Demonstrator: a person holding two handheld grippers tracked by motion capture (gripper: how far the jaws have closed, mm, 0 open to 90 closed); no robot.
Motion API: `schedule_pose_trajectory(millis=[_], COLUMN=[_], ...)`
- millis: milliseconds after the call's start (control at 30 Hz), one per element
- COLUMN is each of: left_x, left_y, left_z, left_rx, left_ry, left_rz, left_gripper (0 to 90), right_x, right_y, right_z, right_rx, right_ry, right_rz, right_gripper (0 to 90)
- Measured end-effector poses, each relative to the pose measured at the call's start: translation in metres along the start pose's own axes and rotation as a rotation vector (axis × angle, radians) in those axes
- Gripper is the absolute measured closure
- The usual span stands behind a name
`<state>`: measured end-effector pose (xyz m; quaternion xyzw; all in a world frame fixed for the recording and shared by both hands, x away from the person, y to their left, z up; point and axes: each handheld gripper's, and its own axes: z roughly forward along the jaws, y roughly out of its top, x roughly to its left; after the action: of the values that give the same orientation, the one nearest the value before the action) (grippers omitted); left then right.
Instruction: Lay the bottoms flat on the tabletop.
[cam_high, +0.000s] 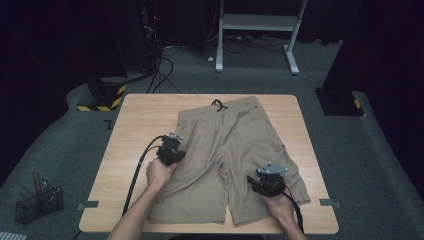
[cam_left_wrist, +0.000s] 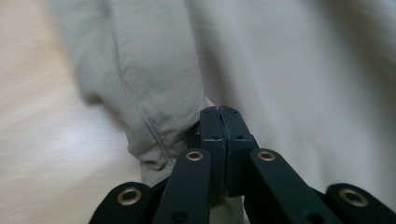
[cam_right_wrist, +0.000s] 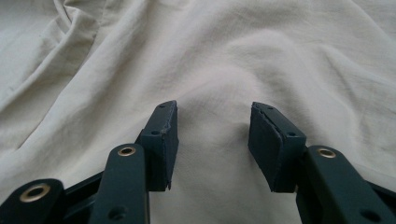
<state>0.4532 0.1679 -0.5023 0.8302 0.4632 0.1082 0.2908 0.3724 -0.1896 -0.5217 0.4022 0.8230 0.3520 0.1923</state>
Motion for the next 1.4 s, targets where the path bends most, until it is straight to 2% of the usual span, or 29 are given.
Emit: schedule_pose_trajectory(millis=[33, 67, 100, 133, 167, 233, 333, 367, 433, 500, 533, 600, 667, 733, 800, 933, 967, 1000, 1067, 1167, 1233, 1300, 1333, 1400], left_x=[-0.004, -0.004, -0.001, 0.006, 0.011, 0.027, 0.047, 0.052, 0.066, 0.073, 0.076, 0.076, 0.074, 0.073, 0.076, 0.086, 0.087, 0.087, 0.083, 0.077, 0.076, 0.074, 0.074, 0.075], left_y=[0.001, 0.002, 0.004, 0.007, 0.008, 0.012, 0.014, 0.014, 0.012, 0.012, 0.014, 0.022, 0.03, 0.036, 0.041, 0.048, 0.05, 0.052, 0.058, 0.064, 0.067, 0.074, 0.077, 0.083], left_z=[0.0, -0.002, -0.004, -0.007, -0.009, -0.013, -0.013, -0.012, -0.008, -0.004, -0.001, 0.008, 0.014, 0.019, 0.022, 0.025, 0.026, 0.029, 0.035, 0.043, 0.047, 0.05, 0.051, 0.051], left_rx=[-0.006, -0.031, -0.073, -0.125, -0.156, -0.214, -0.255, -0.262, -0.274, -0.269, -0.242, -0.199, -0.182, -0.174, -0.181, -0.205, -0.194, -0.172, -0.133, -0.103, -0.091, -0.059, -0.045, 0.002], left_ry=[-0.006, -0.024, -0.041, -0.037, -0.029, 0.046, 0.106, 0.121, 0.138, 0.158, 0.162, 0.172, 0.143, 0.131, 0.12, 0.105, 0.101, 0.105, 0.137, 0.137, 0.146, 0.179, 0.194, 0.278], left_rz=[0.02, 0.022, -0.003, -0.048, -0.082, -0.15, -0.235, -0.256, -0.322, -0.347, -0.339, -0.28, -0.242, -0.222, -0.235, -0.306, -0.318, -0.302, -0.233, -0.196, -0.17, -0.128, -0.122, -0.061], left_gripper=[88.6, 88.0, 84.5, 77.8, 71.1, 64.6, 62.6, 61.5, 61.2, 60.3, 59.5, 56.7, 53.9, 47.6, 44.6, 44.6, 45.0, 45.6, 48.7, 55.7, 70.2, 87.0, 88.9, 89.5], right_x=[0.0, -0.002, -0.003, -0.004, -0.005, -0.005, -0.005, -0.005, -0.005, -0.005, -0.005, -0.005, -0.005, -0.004, -0.004, -0.004, -0.004, -0.003, -0.002, -0.001, 0.0, 0.0, 0.0, 0.0], right_y=[-0.001, -0.001, -0.002, -0.002, -0.003, -0.003, -0.003, -0.003, -0.003, -0.003, -0.003, -0.003, -0.003, -0.003, -0.003, -0.003, -0.003, -0.003, -0.004, -0.004, -0.004, -0.004, -0.004, -0.004], right_z=[-0.001, -0.001, -0.002, -0.002, -0.003, -0.003, -0.003, -0.003, -0.003, -0.003, -0.003, -0.003, -0.003, -0.004, -0.004, -0.004, -0.004, -0.004, -0.004, -0.004, -0.004, -0.004, -0.004, -0.005], right_rx=[0.002, 0.001, 0.002, 0.001, 0.002, 0.002, -0.001, 0.001, 0.002, 0.0, -0.001, -0.001, -0.001, -0.001, -0.001, -0.001, -0.001, -0.001, -0.004, -0.005, -0.006, -0.008, -0.009, -0.008], right_ry=[0.001, 0.005, 0.004, 0.004, 0.004, 0.001, -0.002, -0.001, 0.0, -0.002, -0.003, -0.003, -0.003, -0.007, -0.008, -0.007, -0.008, -0.011, -0.017, -0.022, -0.029, -0.032, -0.033, -0.033], right_rz=[0.005, 0.005, 0.006, 0.008, 0.009, 0.012, 0.006, 0.009, 0.013, 0.006, 0.006, 0.005, 0.003, -0.001, 0.0, 0.001, -0.002, -0.004, -0.01, -0.015, -0.023, -0.029, -0.033, -0.029], right_gripper=[51.7, 51.6, 51.5, 51.5, 51.4, 51.4, 51.4, 51.4, 51.4, 51.4, 51.4, 51.5, 51.4, 51.5, 51.5, 51.5, 51.5, 51.4, 51.5, 51.4, 51.5, 51.5, 51.5, 51.5])
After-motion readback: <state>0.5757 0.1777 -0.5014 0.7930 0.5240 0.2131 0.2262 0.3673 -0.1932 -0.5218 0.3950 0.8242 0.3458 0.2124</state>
